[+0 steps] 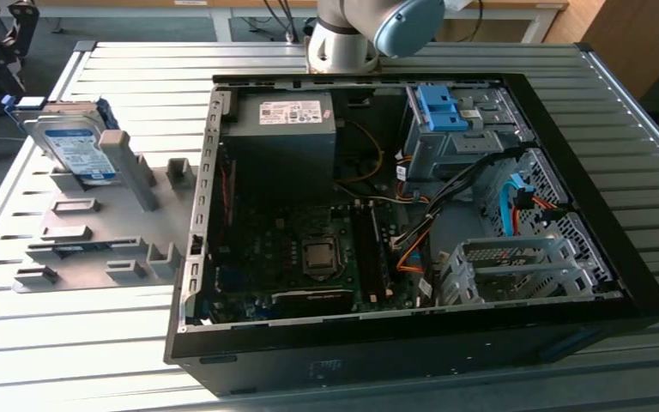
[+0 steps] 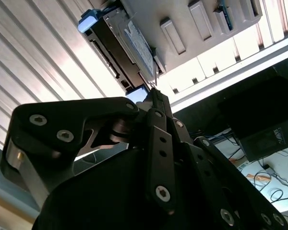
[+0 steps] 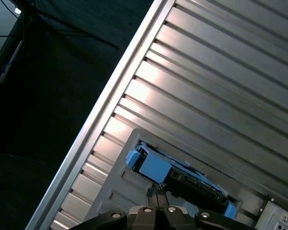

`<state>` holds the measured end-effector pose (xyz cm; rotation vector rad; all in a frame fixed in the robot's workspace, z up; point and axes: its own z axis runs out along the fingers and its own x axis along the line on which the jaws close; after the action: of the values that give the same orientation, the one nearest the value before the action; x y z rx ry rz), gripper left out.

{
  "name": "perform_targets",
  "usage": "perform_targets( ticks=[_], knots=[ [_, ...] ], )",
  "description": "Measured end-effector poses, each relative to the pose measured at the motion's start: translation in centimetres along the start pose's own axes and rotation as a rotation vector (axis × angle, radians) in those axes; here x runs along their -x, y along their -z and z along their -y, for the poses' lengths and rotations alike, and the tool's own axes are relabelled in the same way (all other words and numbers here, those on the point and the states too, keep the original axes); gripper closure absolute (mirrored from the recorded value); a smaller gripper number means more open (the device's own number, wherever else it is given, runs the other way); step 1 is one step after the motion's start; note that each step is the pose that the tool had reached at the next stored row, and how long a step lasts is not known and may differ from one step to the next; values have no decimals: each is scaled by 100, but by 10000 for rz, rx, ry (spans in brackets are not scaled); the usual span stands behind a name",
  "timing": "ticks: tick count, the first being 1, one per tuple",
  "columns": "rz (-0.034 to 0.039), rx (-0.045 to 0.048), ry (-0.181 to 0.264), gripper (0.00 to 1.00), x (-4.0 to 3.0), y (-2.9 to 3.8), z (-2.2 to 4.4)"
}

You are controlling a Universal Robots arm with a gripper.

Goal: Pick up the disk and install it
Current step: 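Pick up the disk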

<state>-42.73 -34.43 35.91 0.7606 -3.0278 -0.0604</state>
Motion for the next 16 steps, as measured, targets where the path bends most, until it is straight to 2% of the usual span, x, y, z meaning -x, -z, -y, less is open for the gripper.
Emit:
perform_targets(
  ticks=[5,16],
  knots=[
    [-15,-3,339,89,0,0,0],
    [-16,-3,382,89,0,0,0]
  ],
)
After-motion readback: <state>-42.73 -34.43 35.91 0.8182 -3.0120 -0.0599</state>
